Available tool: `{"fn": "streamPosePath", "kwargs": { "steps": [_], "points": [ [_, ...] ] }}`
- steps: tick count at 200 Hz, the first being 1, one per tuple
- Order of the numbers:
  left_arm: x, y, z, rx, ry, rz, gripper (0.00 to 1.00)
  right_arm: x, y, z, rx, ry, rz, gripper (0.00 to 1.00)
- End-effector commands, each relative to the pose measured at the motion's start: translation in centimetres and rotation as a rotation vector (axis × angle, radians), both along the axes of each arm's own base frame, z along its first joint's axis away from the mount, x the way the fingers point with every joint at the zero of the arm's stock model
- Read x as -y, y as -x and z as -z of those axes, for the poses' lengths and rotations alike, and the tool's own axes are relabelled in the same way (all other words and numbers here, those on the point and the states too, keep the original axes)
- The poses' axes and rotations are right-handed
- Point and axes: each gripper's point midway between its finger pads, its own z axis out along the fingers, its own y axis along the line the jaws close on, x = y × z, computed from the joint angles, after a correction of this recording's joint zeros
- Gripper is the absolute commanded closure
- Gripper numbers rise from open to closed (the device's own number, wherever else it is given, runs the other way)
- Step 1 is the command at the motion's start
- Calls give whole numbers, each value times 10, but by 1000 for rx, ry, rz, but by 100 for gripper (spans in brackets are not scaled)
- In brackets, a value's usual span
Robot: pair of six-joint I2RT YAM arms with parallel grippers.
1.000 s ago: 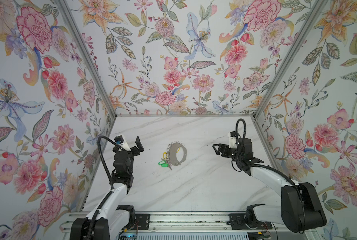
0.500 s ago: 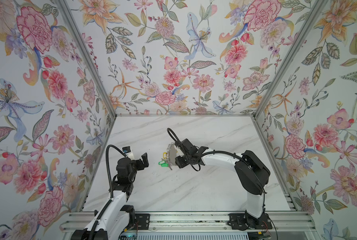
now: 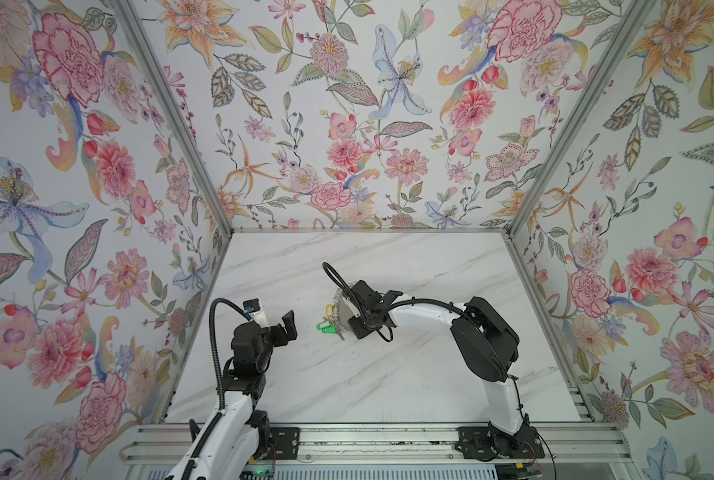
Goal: Remove the keys from the keyring
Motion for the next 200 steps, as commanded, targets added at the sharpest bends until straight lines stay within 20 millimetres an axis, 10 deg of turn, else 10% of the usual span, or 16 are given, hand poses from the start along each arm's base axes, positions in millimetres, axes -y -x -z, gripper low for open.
{"fn": "streamPosePath", "kwargs": {
  "steps": [1,95,200],
  "points": [
    [3,1,8,-25,22,17,1,12,0,1,1,35,18,90],
    [21,-2,8,14,107,90,1,157,-16,-26,13,46,262,95],
    [59,-13,1,2,112,227,1,226,-33,-14,15,95,440,88]
  ]
}}
